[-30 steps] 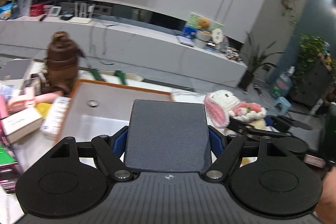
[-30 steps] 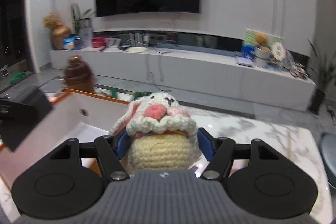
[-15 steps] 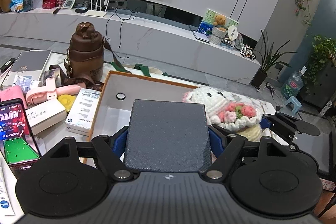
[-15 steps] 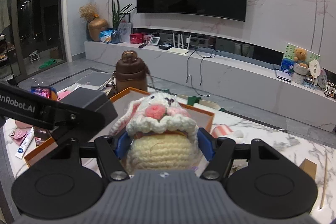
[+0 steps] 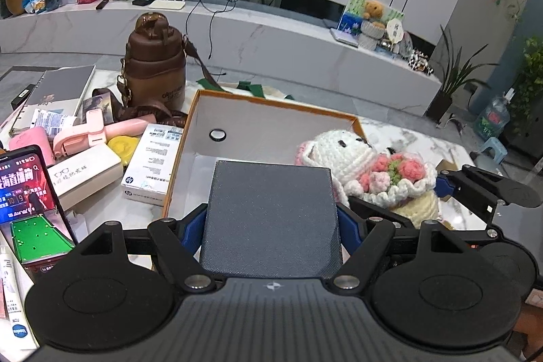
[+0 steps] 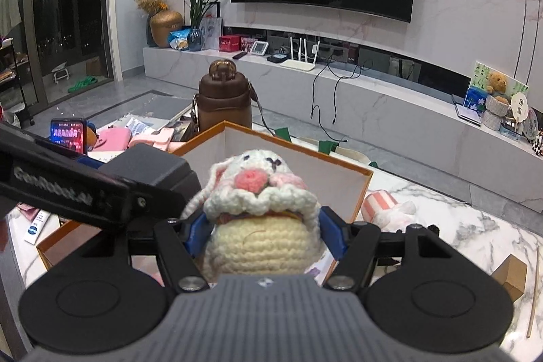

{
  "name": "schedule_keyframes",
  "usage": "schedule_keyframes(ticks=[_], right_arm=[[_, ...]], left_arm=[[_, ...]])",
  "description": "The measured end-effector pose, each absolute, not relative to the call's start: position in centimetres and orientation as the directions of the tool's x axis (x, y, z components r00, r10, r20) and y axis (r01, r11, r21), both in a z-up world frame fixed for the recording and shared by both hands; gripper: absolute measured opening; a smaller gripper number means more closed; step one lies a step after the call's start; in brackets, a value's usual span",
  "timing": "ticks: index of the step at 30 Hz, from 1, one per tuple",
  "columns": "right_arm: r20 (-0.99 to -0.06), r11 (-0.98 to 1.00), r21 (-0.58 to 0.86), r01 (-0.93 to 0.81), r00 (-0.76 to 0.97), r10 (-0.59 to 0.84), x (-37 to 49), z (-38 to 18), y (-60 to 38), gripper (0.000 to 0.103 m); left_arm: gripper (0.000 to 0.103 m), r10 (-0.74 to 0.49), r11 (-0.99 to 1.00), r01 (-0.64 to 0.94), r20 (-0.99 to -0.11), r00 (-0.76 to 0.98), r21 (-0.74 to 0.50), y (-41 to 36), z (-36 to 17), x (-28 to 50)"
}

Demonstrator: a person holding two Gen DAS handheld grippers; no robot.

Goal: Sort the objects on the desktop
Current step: 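Carry the grey box and crocheted bunny over the white storage box with both tools, then lower and release the grey box and bunny into the white box with both tools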

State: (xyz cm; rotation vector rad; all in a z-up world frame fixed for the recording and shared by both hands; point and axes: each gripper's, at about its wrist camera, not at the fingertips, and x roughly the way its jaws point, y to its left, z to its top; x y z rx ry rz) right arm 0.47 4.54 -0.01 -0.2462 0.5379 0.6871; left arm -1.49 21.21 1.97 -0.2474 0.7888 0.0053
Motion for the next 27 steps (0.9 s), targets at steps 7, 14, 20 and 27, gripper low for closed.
schedule_keyframes(ticks=[7,14,20,27], right_arm=[[-0.571,0.750,-0.061,-0.659,0.639,0.515,0.5,-1.0,5.3,0.068],[-0.613,0.731,-0.117,-0.672,0.628,0.480,1.0,-1.7,6.7,0.068],[-0.643,0.705,-0.177,-0.686,0.623,0.445,1.6,-2.7,7.8,0.068],[-0.696,0.648,-0.224,-0.728,0.585,0.416,2.1,-4.4,9.5,0.068]], left_arm=[[0.089,-0.064,0.977,-0.105,-0.725,0.686,-0.186,21.2,1.3,-1.1],[0.089,-0.044,0.982,-0.109,-0.755,0.654,-0.152,21.1,0.3,-0.1],[0.089,-0.026,0.986,-0.113,-0.774,0.632,-0.125,21.1,-0.6,0.7],[0.089,0.015,0.992,-0.109,-0.799,0.601,-0.063,20.8,-1.7,1.5]])
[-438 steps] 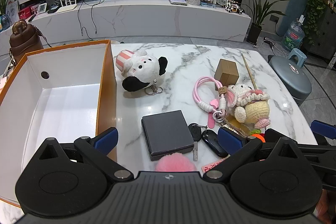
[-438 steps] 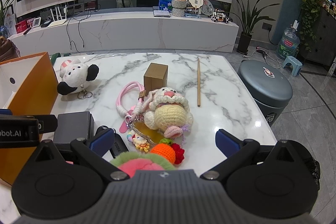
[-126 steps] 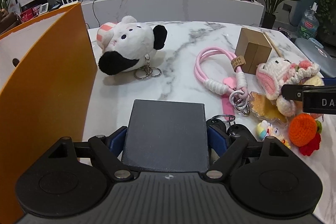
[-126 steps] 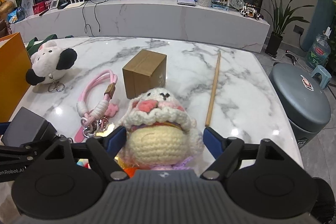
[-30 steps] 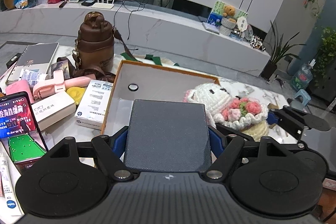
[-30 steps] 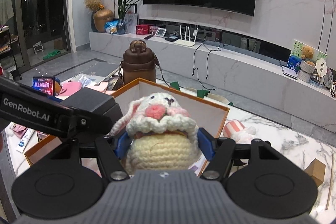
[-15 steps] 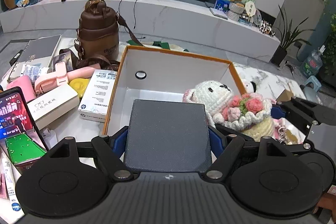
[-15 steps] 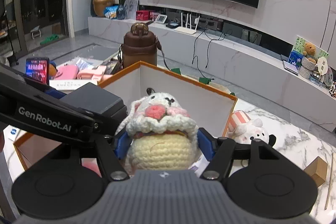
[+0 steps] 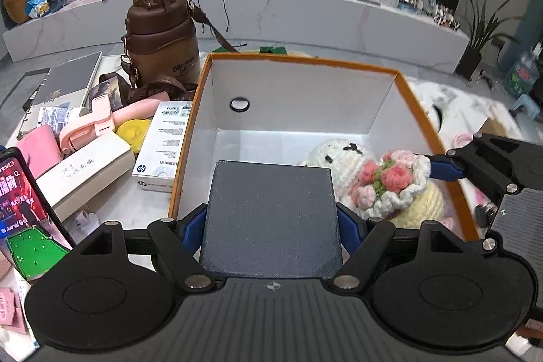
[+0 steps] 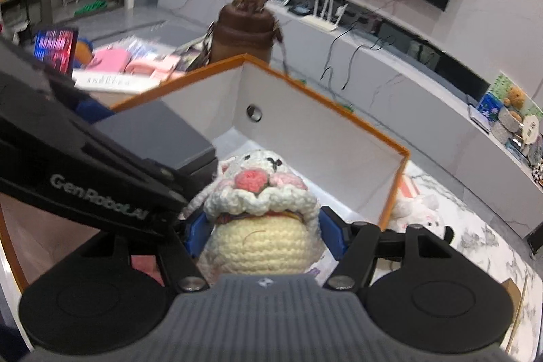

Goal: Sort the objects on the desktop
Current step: 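Lower and release the grey box and bunny into the white box with both tools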

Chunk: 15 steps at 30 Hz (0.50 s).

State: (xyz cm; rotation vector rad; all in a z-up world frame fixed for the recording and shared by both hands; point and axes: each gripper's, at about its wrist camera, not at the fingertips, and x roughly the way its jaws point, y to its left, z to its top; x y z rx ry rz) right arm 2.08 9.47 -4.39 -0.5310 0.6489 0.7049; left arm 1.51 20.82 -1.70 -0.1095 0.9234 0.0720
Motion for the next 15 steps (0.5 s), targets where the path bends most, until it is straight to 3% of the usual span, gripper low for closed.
schedule_keyframes(ticks=[15], right_arm=[[-0.788,0.539,-0.279,-0.795,0.510,0.345,2.1,-6.3,11.3,0.068]], left_arm=[[0.089,0.083,0.997,-0.040,-0.820,0.566,0.073,18.7,-3.3,3.1]])
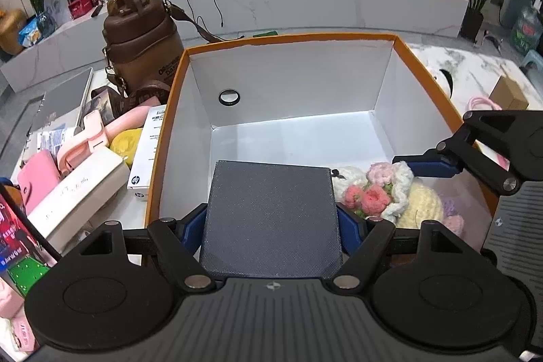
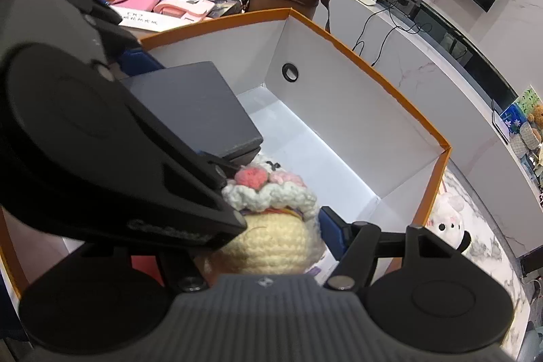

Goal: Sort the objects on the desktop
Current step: 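Lower and release the grey box and bunny into the white box with both tools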

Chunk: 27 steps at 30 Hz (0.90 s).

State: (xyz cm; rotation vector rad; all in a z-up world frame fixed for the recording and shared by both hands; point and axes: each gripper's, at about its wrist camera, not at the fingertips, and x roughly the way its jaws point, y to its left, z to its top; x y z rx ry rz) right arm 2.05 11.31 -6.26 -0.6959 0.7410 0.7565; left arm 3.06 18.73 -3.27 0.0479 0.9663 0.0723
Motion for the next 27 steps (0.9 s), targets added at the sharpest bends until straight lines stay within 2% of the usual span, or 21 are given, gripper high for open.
schedule_keyframes(ticks=[5,10,17,27], right_arm=[[-0.804,0.527,-0.269,-0.806,0.489,0.337,2.1,-6.2,11.4,0.072],[-0.782,0.532,-0.284,-0.798,0.514,0.353,1.7,-6.0,11.1,0.076],[-0.754,0.519,-0.289,-0.804,0.526,0.394,0.7,-5.1,10.3,0.082],[-0.706,0.561,-0.239,-0.793,0.539,0.461,0.6,-3.1,9.5,0.082]], left_arm=[[0.090,0.105,0.994,-0.032,-0.820,0.563,0.105,18.6,-3.5,3.4],[0.090,0.113,0.993,-0.028,-0.824,0.555,0.118,18.4,-3.6,3.5],[0.090,0.042,0.999,-0.048,-0.814,0.579,0.017,19.2,-2.5,3.2],[0.091,0.051,0.998,-0.057,-0.797,0.601,0.021,19.2,-1.6,3.0]])
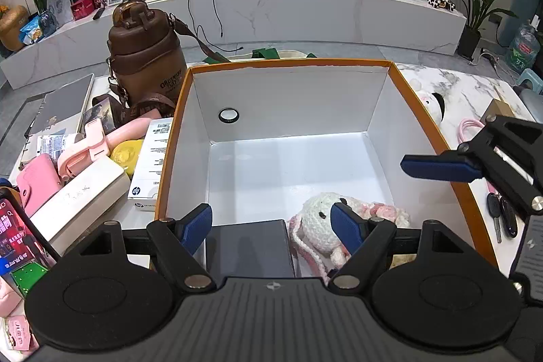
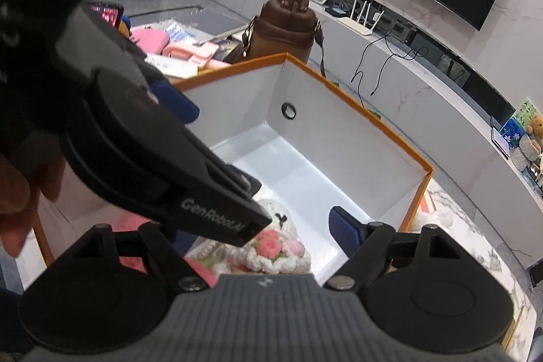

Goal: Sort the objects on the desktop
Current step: 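Lower and release the grey box and bunny into the white box with both tools, then move both tools back over the table toward the keys and orange fruit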

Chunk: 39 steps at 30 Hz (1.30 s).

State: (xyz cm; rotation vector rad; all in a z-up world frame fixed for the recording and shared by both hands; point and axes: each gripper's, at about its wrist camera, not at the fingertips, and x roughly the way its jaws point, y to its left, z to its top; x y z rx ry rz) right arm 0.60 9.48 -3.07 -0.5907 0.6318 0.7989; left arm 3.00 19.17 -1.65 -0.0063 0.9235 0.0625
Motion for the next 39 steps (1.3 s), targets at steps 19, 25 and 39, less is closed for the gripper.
schedule_keyframes(ticks=[19,25,39], right_arm=[[-0.611,0.645,-0.186,-0.741,0.601,0.515,-0.2,-0.5,5.1,0.082],[-0.587,0.687,-0.165,-0.708,0.630,0.509,0.2,0.4,2.6,0.082],[-0.568,0.832,-0.071,-0.551,0.708,0.420,-0.7,1.0,-7.6,0.082]], left_arm=[[0.091,0.012,1.000,-0.010,-0.730,0.683,0.008,15.2,1.3,3.0],[0.091,-0.012,1.000,0.013,-0.715,0.699,-0.004,13.0,1.9,3.0],[0.091,-0.147,0.989,0.123,-0.642,0.752,-0.082,4.9,2.9,3.1]])
